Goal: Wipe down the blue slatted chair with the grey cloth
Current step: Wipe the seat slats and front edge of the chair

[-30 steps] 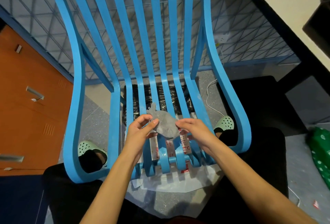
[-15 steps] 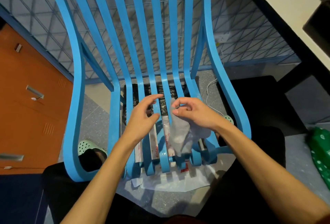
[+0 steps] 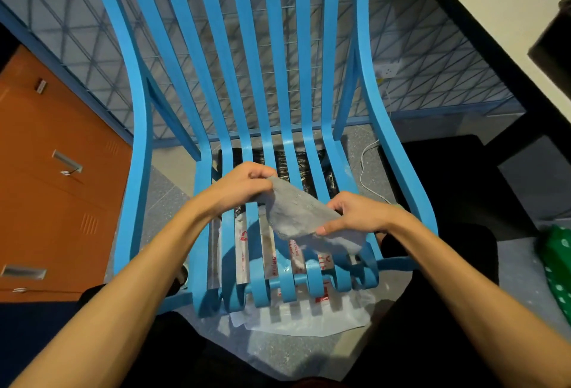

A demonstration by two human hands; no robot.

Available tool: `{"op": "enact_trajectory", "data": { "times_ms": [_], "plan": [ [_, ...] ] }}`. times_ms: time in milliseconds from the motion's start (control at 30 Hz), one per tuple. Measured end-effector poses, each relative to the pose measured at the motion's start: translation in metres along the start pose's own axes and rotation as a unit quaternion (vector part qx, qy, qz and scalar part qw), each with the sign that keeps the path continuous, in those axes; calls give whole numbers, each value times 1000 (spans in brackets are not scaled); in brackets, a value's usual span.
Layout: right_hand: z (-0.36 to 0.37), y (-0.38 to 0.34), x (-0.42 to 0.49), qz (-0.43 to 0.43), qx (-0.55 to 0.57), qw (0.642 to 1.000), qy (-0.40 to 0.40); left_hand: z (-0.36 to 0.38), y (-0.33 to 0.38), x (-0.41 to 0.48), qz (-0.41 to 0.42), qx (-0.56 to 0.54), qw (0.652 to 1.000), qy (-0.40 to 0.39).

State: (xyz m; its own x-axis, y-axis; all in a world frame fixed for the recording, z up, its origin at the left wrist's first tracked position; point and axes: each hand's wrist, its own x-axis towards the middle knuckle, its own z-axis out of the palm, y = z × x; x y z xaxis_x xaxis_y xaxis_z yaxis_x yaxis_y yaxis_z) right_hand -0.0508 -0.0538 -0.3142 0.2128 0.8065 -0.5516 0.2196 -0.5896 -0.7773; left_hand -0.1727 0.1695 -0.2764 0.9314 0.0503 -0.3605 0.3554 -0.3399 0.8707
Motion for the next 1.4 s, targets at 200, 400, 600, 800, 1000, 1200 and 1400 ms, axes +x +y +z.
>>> {"op": "enact_trajectory", "data": {
  "times_ms": [200, 400, 600, 800, 1000, 1200, 1400],
  "plan": [
    [1, 2, 5, 2, 118, 980, 161, -3, -27, 3, -76, 25, 984, 157],
    [35, -16, 17, -23, 192, 938, 288, 67, -25, -7, -80, -73, 959, 261],
    [90, -40, 3, -149, 14, 969, 197, 109, -37, -8, -76, -383, 861, 326],
    [79, -22, -6, -87, 67, 942, 317, 96, -51, -19, -140, -489, 795, 332],
    [61, -7, 14, -18, 247, 930, 273, 93, -47, -23, -140, -456, 840, 259],
    [66, -2, 23, -56, 310, 907, 279, 102, -34, -16, -132, -475, 804, 332],
    [82, -1, 25, -42, 463, 856, 226, 112, -36, -7, -169, -526, 756, 350]
  ]
}}
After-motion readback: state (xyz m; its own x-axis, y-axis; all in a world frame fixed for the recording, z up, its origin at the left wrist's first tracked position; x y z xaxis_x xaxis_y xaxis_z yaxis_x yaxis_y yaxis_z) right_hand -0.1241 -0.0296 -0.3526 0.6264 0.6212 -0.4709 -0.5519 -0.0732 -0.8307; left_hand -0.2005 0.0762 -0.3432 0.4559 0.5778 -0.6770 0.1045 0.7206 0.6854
